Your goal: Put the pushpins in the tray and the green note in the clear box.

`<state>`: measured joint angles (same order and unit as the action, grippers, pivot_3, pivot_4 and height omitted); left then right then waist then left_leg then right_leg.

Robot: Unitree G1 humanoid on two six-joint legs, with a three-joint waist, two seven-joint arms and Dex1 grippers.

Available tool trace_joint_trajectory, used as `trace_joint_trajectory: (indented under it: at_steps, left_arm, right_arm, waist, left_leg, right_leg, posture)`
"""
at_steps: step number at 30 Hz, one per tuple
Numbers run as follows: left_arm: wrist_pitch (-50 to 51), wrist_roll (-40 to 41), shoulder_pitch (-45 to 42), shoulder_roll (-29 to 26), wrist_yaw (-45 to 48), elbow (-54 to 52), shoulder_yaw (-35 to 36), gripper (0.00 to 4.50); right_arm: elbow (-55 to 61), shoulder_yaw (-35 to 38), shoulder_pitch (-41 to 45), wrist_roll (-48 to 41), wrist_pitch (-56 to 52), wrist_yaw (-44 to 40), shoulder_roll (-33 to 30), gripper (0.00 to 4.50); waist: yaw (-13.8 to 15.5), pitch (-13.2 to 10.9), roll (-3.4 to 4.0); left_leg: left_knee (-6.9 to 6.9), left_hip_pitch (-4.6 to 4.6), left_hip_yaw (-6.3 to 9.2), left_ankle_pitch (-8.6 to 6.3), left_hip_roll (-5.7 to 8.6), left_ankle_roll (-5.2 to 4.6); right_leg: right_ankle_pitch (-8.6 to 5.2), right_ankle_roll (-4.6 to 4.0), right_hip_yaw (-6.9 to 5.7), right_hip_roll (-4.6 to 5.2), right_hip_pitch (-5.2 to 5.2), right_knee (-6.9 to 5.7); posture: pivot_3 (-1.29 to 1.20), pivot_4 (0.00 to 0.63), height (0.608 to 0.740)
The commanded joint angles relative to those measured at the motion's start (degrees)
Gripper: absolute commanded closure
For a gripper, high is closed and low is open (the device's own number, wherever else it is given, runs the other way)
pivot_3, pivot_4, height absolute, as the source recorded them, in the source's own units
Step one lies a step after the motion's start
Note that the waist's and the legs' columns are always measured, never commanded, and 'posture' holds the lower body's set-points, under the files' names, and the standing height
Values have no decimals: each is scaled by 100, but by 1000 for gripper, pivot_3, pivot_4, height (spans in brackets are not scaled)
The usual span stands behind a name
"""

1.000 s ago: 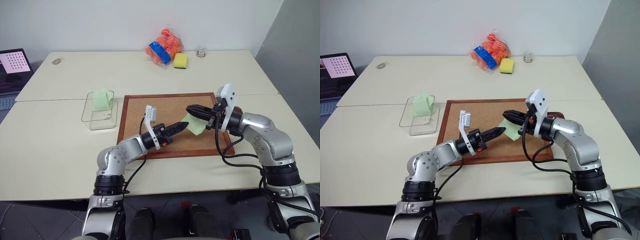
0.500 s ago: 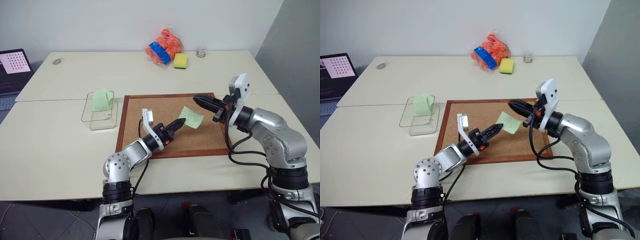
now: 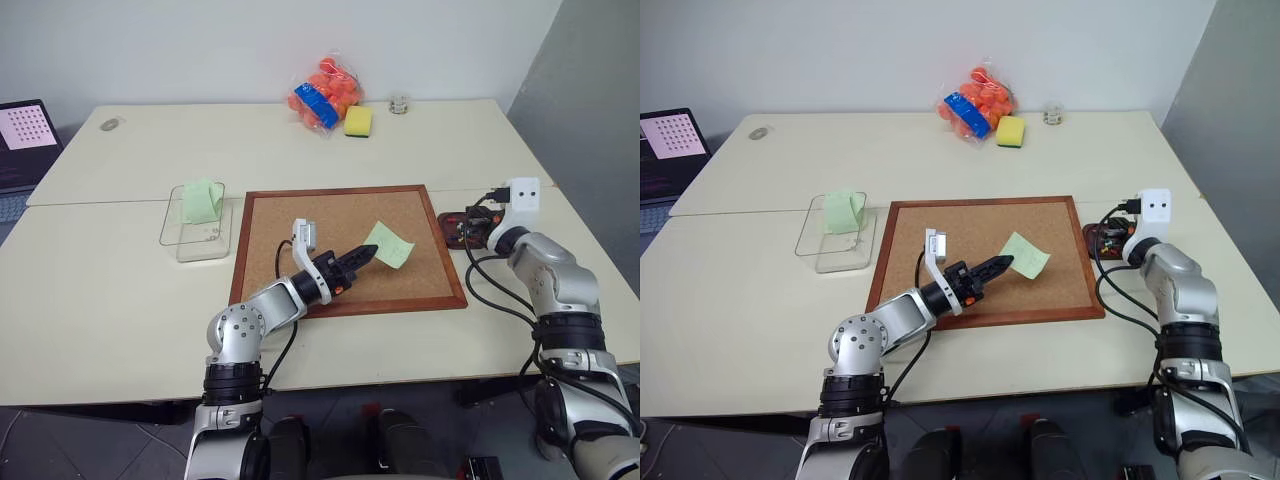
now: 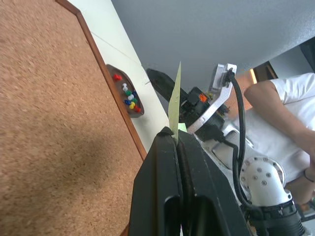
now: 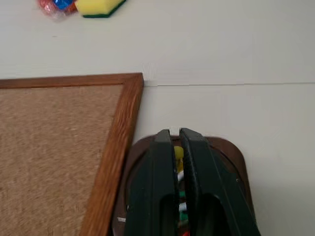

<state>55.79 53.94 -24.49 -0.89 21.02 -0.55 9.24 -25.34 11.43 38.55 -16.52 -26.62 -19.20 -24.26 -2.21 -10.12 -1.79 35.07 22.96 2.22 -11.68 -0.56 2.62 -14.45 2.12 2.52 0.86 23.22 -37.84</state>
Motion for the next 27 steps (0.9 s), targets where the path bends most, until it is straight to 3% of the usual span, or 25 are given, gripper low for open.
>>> trace_joint_trajectory:
  at_steps: [1,5,12,21,25,27]
  left_arm:
    - [-79,29,-40,-32,57,-166,2,4500]
    - [-113,45,-5,-67,31,-183,52,4500]
    - [-149,81,81,-89,-10,-256,68,4500]
    - [-250,37,9,-102,-26,-212,95,4500]
    - [-837,-317,-182,-85,-402,-269,278,4500]
    - [-1620,-1105,-372,-218,-857,-338,293,4500]
  right_arm:
    - [-591,132,376,70,475,-21,-2,4202]
    - [-1084,180,524,81,671,40,-28,3219]
    - [-1326,216,548,160,1010,99,-56,1898]
    - [-447,15,248,132,990,-456,-158,33]
    - [1268,-257,-470,-381,775,-1580,-280,33]
    - [2240,-354,-843,-721,601,-1976,-327,33]
  waist:
    - [12,0,0]
    - [32,0,0]
    - [18,0,0]
    - [24,0,0]
    - [33,0,1]
    - [36,-1,0]
  left_leg:
    - [0,1,0,0,0,0]
    - [0,3,-1,0,1,0]
    - [0,3,-1,0,0,0]
    - [-1,3,-1,0,0,0]
    - [-1,4,2,0,-1,0]
    - [-1,5,4,0,-2,0]
  right_leg:
    - [0,0,0,0,0,1]
    - [1,-1,0,2,0,5]
    - [2,-3,1,2,0,6]
    - [1,-2,0,1,0,6]
    - [-10,18,-3,1,-1,9]
    - [-10,18,-4,1,-1,9]
  posture:
    - [0,150,740]
    - [0,150,740]
    - [0,150,740]
    - [0,150,740]
    - [0,150,740]
    - [0,150,740]
